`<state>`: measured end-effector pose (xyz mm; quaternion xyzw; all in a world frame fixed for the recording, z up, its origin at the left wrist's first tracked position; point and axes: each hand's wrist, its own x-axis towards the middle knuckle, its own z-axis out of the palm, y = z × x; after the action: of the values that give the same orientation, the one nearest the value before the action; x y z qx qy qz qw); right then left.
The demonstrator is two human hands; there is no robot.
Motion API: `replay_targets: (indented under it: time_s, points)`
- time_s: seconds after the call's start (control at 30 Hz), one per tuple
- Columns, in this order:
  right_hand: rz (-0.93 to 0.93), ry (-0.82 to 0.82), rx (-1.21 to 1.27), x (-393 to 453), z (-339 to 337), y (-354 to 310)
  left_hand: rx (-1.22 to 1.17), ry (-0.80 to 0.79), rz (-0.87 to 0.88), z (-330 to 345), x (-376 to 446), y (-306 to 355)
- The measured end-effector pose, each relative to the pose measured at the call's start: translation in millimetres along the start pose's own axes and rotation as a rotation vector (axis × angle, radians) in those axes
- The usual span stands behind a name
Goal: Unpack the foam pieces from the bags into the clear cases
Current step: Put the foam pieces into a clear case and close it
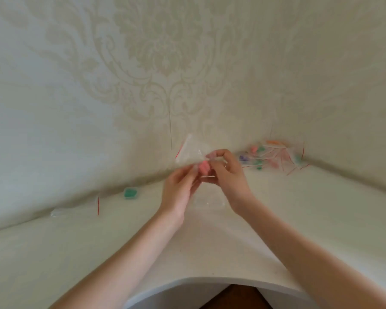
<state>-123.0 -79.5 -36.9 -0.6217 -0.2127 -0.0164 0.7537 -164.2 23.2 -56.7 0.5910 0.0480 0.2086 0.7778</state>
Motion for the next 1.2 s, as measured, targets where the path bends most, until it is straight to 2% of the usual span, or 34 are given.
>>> replay_targets:
  time_s: [0.07,0.1,0.17,0.27,0.33,0.47,0.53,0.63,0.77,0.9,1.1,1.2]
  points:
    - [-0.048,-0.03,-0.128,-1.0,3.8,12.4,-0.026,0.197,0.088,-9.0,7.2,-1.7]
    - [-0.082,-0.042,-0.194,-1.0,5.8,15.8,-0.006,0.221,0.099,-12.8,10.5,-2.4]
    - [-0.127,-0.036,-0.274,-1.1,9.8,18.7,0.002,0.195,0.08,-15.9,14.2,-2.1]
    - [-0.174,0.032,-0.296,-4.7,11.5,22.3,-0.134,0.173,0.017,-8.9,10.8,1.1]
    - [-0.204,0.057,-0.316,-8.3,9.3,26.4,-0.137,0.132,0.061,-3.7,6.0,0.5]
    - [-0.247,-0.02,-0.412,-10.8,7.3,26.9,0.112,0.212,0.245,-6.2,6.6,-10.9]
    - [-0.218,-0.013,-0.341,-7.7,4.0,24.0,0.283,0.218,0.32,-10.8,10.5,-15.4]
    - [-0.171,0.02,-0.175,-2.1,-2.5,18.2,0.556,0.143,0.388,-12.7,12.6,-18.6]
    - [-0.165,0.069,-0.299,5.3,-9.6,19.0,0.702,0.038,0.455,-13.8,13.3,-25.6]
    - [-0.124,0.069,-0.307,10.2,-17.3,17.4,0.699,-0.013,0.476,-15.1,13.0,-24.8]
    - [-0.103,0.13,-0.255,14.6,-17.4,13.7,0.513,0.217,0.455,-20.6,16.4,-17.7]
    - [-0.081,0.123,-0.278,15.1,-18.4,15.3,0.464,0.279,0.451,-22.9,20.4,-18.8]
